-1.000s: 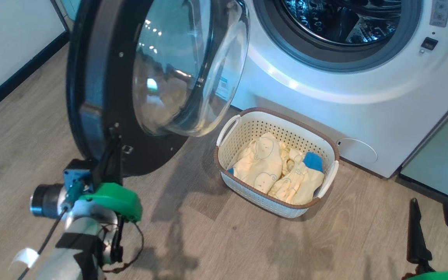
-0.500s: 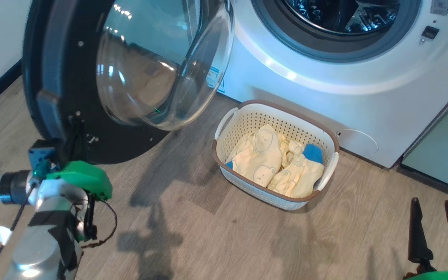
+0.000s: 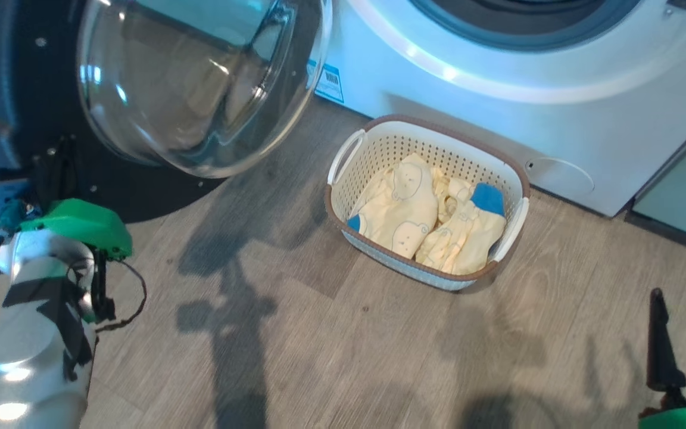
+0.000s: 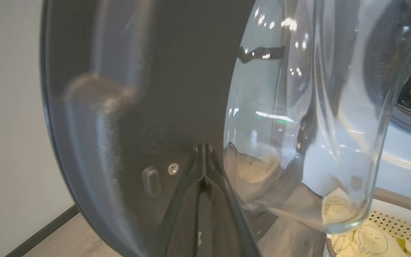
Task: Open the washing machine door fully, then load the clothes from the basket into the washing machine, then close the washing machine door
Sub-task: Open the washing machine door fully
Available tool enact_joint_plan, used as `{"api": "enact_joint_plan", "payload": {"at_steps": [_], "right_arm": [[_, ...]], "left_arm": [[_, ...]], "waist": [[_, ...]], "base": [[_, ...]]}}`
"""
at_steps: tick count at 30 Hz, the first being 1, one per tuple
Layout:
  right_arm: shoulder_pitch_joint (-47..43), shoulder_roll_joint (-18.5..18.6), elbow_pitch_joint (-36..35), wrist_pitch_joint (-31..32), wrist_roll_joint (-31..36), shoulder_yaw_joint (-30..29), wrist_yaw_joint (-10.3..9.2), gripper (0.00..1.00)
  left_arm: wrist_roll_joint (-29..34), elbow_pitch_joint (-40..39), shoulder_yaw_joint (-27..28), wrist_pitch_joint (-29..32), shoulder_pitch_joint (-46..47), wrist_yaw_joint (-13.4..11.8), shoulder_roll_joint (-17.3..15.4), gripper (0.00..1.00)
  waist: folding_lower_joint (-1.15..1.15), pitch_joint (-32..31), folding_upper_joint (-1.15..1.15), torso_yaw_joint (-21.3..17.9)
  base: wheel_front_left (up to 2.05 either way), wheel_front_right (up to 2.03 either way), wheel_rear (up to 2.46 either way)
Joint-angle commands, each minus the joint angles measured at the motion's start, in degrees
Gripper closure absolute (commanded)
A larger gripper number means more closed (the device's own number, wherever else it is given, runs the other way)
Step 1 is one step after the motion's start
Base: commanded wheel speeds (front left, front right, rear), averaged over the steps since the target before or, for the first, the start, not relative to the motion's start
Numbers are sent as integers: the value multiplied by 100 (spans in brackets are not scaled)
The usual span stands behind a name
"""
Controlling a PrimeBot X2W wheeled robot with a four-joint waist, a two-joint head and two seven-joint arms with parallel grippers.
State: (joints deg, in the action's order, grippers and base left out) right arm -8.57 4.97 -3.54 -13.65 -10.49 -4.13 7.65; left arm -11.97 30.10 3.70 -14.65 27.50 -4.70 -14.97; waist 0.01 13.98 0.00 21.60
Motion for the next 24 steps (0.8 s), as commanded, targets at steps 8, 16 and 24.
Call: {"api": "enact_joint_plan", "payload": {"at_steps": [8,16,24], "right_arm": [[297,268,-398,120,58,17,-16,0],[366,350,-443,168,35,19,-16,0],[398,330,-419,162,45,9,-16,0]], "left_arm": [[251,46,644,-34,509,52,-205,100],[329,230,1173,-34,609,88,-219,100],[493,132,1432,-35,613,243,-130,100]], "waist": [[-1,309,0,23],[-1,418,0,-15],[-1,406,0,-8]], "base": [[0,0,0],[0,0,0],[0,0,0]]}}
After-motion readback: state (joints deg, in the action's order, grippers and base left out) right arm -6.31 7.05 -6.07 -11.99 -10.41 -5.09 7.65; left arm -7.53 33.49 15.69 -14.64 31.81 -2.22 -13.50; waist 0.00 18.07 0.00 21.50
